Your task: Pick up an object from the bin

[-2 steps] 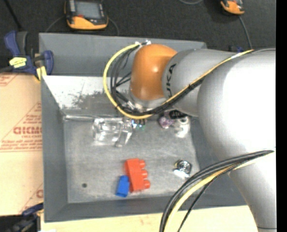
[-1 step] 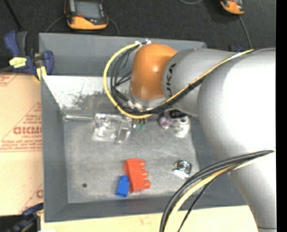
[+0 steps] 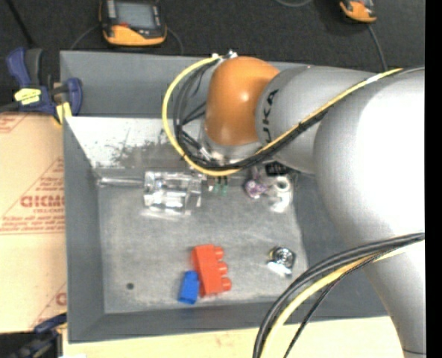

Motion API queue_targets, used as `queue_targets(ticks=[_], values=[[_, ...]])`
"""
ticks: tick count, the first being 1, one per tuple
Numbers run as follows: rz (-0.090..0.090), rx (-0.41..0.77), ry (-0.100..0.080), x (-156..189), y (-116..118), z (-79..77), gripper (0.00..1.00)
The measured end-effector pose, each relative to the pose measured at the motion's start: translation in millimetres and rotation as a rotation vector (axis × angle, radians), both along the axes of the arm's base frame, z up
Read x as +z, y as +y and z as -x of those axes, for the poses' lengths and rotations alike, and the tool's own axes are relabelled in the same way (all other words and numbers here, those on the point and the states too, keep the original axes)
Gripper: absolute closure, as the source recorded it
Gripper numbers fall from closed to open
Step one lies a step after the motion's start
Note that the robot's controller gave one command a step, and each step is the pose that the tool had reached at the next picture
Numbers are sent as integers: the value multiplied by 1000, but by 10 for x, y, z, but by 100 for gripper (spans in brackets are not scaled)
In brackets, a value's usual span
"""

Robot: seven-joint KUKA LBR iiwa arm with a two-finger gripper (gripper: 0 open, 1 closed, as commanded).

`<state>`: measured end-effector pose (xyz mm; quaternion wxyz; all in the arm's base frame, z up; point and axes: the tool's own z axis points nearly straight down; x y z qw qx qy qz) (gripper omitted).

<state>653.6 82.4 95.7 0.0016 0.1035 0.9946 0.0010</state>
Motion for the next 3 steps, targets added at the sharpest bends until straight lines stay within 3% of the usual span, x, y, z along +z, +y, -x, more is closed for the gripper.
queue_targets(ticks=[3], values=[[-1, 1, -5, 413, -2, -21, 100]])
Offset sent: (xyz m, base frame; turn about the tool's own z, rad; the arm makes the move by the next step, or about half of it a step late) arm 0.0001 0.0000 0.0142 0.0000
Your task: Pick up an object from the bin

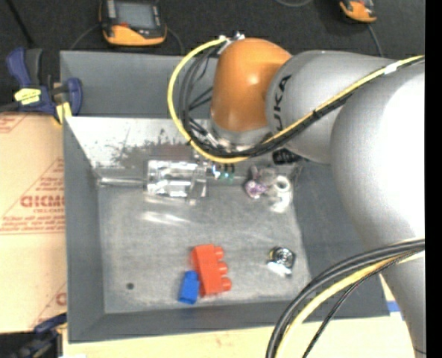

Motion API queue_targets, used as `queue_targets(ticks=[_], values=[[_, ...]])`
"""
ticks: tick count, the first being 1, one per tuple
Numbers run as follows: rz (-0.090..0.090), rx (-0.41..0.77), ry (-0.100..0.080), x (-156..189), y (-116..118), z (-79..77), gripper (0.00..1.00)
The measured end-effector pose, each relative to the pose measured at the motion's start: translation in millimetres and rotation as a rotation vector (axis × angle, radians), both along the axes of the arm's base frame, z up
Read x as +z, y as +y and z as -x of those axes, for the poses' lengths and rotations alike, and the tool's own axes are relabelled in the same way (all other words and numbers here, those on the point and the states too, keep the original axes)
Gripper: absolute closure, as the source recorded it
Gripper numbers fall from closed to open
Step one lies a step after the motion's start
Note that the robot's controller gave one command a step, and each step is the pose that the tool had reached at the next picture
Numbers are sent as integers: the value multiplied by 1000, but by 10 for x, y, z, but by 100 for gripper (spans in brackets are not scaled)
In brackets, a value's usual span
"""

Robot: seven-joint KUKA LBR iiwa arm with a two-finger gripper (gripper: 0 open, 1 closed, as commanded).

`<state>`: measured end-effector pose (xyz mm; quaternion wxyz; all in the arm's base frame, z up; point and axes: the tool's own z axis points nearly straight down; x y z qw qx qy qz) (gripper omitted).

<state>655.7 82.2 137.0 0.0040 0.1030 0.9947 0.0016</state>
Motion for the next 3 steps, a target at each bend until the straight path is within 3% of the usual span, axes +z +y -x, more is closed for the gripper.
queue_targets(ticks=[1, 3], values=[[0, 1, 1, 433, -2, -12, 100], [1, 1, -1, 511, -11, -25, 100]])
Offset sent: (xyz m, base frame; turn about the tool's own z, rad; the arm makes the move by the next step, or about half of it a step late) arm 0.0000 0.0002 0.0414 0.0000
